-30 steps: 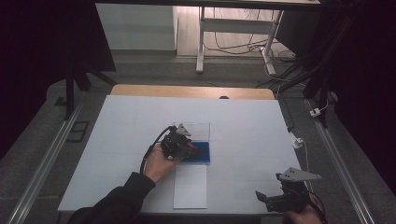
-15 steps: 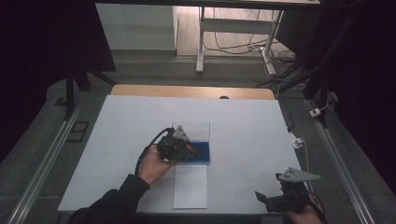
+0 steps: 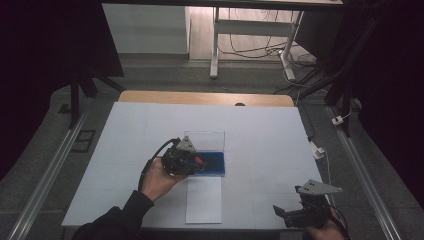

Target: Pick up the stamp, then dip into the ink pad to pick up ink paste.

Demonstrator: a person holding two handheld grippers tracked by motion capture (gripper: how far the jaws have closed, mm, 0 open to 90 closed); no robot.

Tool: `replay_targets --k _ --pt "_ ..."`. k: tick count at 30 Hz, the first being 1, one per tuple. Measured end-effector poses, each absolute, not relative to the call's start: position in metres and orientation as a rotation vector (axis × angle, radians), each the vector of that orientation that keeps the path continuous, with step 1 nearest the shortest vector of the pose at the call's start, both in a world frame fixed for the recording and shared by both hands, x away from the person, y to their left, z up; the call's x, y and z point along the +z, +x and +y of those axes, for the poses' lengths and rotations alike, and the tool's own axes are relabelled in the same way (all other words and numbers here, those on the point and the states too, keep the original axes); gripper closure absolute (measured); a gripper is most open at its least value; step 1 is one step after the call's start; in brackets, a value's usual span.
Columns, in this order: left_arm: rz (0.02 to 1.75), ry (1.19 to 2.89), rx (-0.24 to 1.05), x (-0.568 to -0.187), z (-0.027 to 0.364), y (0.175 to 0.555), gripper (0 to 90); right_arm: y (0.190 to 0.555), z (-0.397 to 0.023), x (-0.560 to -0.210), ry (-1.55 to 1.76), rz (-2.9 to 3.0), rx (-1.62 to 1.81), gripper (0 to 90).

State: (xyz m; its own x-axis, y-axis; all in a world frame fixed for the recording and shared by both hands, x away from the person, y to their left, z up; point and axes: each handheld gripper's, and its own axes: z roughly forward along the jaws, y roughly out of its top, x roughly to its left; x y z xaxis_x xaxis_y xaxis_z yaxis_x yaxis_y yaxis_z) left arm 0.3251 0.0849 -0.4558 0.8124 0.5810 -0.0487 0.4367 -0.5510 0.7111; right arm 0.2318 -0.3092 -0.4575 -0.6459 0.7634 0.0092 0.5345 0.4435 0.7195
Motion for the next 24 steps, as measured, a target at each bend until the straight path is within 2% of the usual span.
replay_targets --k 24 --pt "0.722 2.264 0.203 -0.453 0.082 0.301 57.8 0.231 -0.309 -0.457 1.103 2.384 1.019 0.0"
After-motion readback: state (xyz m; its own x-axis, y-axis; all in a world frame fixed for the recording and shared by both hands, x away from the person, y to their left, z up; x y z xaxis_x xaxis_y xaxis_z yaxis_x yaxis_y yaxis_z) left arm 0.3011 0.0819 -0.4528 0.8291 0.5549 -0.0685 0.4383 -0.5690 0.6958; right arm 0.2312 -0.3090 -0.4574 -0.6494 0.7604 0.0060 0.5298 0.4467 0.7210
